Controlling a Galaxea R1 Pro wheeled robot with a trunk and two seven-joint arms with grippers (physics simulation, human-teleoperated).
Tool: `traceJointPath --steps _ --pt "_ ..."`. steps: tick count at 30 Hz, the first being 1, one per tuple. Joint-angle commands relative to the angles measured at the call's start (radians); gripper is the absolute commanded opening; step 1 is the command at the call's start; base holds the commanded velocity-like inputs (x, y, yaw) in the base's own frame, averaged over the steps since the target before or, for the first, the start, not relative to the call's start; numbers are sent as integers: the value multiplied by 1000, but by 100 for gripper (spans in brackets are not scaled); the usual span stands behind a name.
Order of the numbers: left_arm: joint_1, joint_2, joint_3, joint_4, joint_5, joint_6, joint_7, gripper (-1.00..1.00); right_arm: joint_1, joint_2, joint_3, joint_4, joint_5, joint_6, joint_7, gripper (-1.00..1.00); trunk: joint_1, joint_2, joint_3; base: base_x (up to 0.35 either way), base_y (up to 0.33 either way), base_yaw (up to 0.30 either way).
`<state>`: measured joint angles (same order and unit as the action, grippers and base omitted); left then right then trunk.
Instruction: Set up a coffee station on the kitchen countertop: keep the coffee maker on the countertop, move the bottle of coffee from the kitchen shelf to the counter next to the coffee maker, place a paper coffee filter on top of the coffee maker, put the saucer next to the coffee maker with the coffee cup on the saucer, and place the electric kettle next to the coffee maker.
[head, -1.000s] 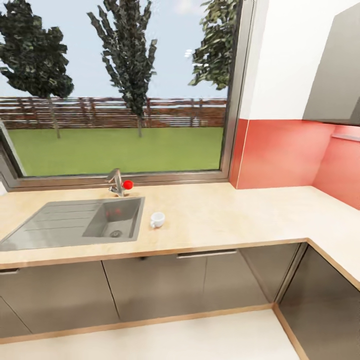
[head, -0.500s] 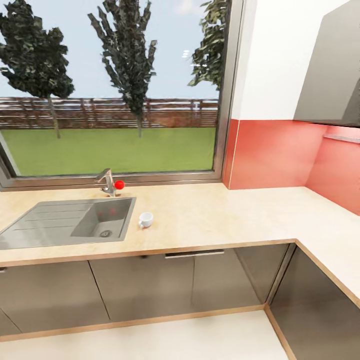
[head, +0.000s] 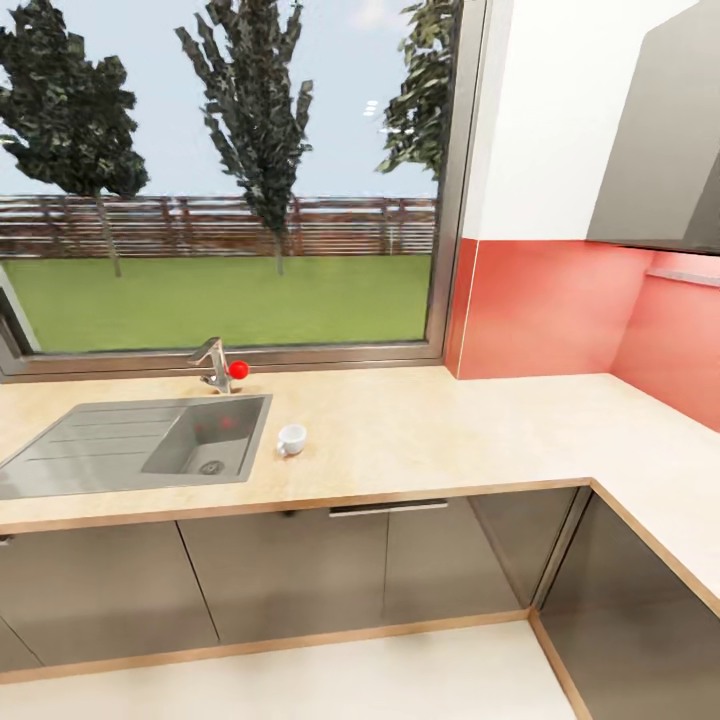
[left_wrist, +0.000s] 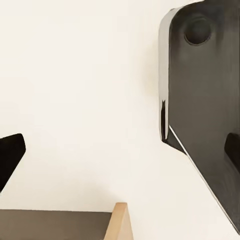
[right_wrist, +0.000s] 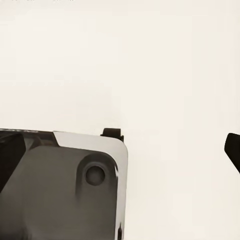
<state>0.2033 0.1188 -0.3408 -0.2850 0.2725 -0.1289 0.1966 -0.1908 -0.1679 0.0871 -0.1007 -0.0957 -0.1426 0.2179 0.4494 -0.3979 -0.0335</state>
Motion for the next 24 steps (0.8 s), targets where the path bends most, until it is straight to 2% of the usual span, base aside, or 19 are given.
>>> traceJointPath --steps 1,10,13,16,20,24 --pt "-12 1 -8 -2 10 -1 6 100 -1 0 8 1 -10 -3 3 100 1 -2 -1 0 0 -38" --pt "-148 2 -6 -3 12 -7 6 100 -1 1 8 0 -12 -5 3 100 1 -2 2 0 0 -17" --pt "-210 0 -4 -4 21 -68 6 100 -1 0 9 0 -12 -5 3 100 1 -2 2 0 0 -1" --pt "-245 -4 -5 -21 19 -146 -2 100 -1 0 9 0 -12 -5 3 100 1 -2 2 0 0 0" --pt "-267 -6 -9 -143 14 -206 -8 100 -1 1 10 -1 -12 -5 3 100 1 -2 2 0 0 0" --pt "-272 2 -3 -349 20 -221 -7 100 -1 1 11 -1 -11 -6 3 100 1 -2 2 0 0 0"
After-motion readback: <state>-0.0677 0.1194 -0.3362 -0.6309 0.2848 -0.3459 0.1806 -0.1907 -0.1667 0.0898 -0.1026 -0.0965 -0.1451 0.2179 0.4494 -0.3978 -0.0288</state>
